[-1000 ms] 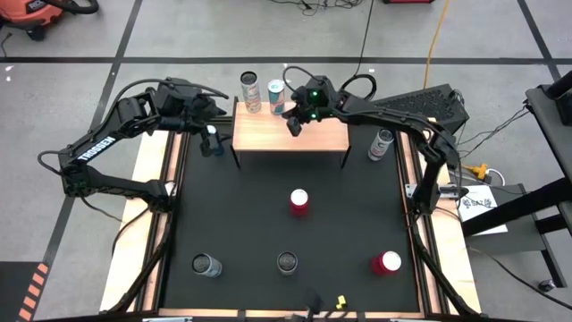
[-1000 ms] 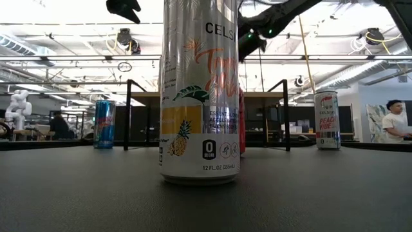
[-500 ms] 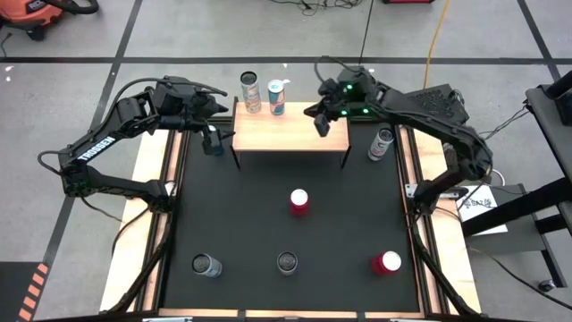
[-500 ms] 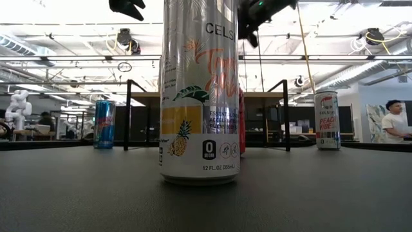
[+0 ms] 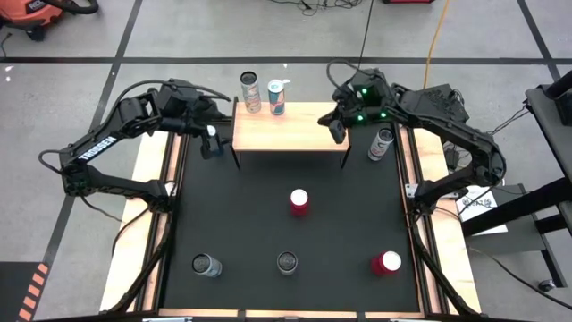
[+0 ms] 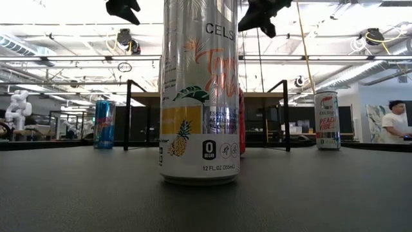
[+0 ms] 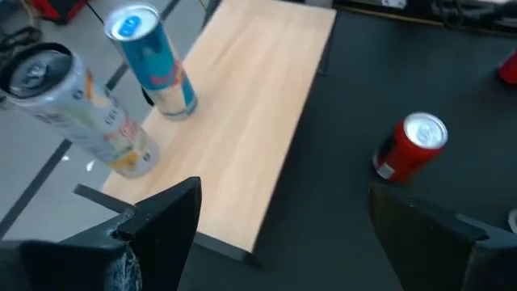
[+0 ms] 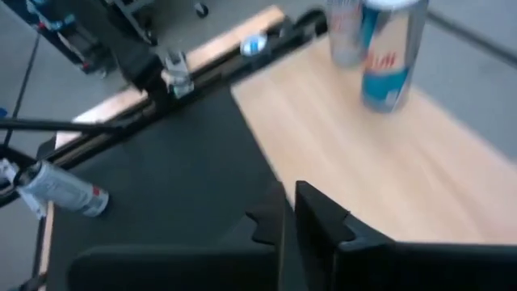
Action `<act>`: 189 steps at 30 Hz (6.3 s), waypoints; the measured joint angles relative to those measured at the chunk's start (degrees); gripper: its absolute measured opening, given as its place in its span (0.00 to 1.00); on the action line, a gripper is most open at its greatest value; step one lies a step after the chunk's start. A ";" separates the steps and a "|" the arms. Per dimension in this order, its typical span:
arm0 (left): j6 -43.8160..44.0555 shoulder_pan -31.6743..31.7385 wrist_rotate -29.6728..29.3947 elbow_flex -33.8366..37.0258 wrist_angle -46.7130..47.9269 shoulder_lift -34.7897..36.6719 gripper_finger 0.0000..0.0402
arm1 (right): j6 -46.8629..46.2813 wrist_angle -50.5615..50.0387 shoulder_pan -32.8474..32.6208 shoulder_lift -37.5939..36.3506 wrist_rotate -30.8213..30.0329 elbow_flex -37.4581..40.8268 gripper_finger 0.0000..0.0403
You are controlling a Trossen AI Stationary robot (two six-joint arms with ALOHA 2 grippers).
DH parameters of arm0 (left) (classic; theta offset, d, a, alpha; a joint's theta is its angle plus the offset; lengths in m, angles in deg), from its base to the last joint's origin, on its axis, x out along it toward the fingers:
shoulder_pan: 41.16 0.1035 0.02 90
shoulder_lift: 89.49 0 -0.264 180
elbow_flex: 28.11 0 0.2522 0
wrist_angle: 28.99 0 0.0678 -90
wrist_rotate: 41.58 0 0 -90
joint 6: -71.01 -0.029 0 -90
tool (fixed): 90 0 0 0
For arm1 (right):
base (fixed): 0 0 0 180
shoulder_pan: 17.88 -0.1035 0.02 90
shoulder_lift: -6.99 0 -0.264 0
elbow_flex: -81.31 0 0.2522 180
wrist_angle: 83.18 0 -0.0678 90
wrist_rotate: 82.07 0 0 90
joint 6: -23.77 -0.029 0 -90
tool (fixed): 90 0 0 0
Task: Place canned beverage on shelf
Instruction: Put the top red-black soda can on the shelf
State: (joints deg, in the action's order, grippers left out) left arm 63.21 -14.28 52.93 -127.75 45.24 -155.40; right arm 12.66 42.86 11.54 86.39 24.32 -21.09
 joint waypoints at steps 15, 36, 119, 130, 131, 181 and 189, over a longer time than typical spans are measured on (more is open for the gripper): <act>1.51 -9.00 0.24 0.00 3.44 0.00 0.87 | -2.09 -9.91 -11.17 0.62 -0.06 0.00 0.51; 1.55 -12.08 0.28 0.00 4.60 0.00 0.87 | -5.58 -6.62 -18.93 3.04 0.10 0.00 0.66; 1.44 -12.08 0.22 0.00 4.47 0.02 0.87 | -3.18 -5.74 -19.01 3.04 -2.84 0.01 0.98; 1.49 -12.06 0.20 0.00 4.54 0.02 0.87 | -4.45 1.10 -18.90 3.04 -3.07 0.00 0.98; 1.47 -12.06 0.20 0.00 4.54 0.02 0.87 | -5.16 1.11 -18.90 3.04 -3.07 0.02 0.98; 1.40 -12.04 0.22 0.00 6.70 0.02 0.87 | 2.85 -8.81 -29.69 22.04 -14.91 0.02 0.98; 1.40 -12.04 0.22 0.00 6.68 0.02 0.87 | 2.88 -7.12 -31.56 23.69 -18.18 -0.02 0.98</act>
State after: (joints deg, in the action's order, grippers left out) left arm 64.61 -26.31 53.15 -127.75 51.92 -155.38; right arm 15.54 35.74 -20.01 110.08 6.14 -21.11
